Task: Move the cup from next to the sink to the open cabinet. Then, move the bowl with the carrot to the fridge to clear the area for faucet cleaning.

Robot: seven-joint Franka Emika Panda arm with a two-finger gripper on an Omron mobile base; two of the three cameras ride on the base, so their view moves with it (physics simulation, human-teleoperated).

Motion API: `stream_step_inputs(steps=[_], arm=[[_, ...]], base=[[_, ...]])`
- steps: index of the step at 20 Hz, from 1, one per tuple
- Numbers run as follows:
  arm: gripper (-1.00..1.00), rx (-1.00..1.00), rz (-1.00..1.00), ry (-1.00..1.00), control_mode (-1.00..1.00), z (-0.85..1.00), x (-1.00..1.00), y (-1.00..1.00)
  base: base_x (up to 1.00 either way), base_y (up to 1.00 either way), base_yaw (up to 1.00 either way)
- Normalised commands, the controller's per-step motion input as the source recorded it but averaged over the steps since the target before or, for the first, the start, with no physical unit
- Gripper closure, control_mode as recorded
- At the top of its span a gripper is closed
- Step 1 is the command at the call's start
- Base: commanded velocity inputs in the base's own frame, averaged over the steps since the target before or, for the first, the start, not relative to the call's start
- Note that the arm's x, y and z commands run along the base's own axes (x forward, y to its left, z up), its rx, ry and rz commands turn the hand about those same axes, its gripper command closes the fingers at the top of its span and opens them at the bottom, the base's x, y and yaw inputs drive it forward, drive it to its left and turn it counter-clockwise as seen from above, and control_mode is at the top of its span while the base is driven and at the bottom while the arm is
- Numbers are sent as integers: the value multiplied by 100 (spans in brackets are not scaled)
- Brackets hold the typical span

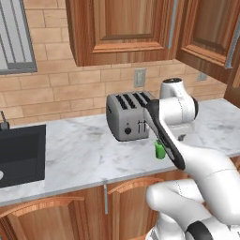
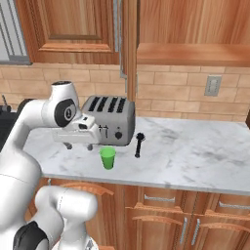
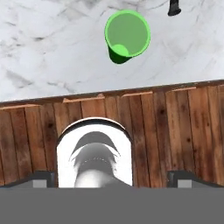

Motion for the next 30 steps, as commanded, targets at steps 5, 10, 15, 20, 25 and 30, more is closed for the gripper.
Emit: stream_step_inputs(steps=[5,10,15,20,25,30], arm=[[-100,-12,2,-10,-100,-70,42,0],[-100,-4,0,-9,-100,-60,58,0],[-100,0,0,-1,-100,-17,70,-2],[-100,1,0,0,-100,0,57,-8],[-100,0,0,1,-100,-24,19,-2],[-100,0,0,0,-100,-43,5,0]], base=[[0,0,0],[0,0,0],[0,0,0],[0,0,0],[0,0,0],[0,0,0]])
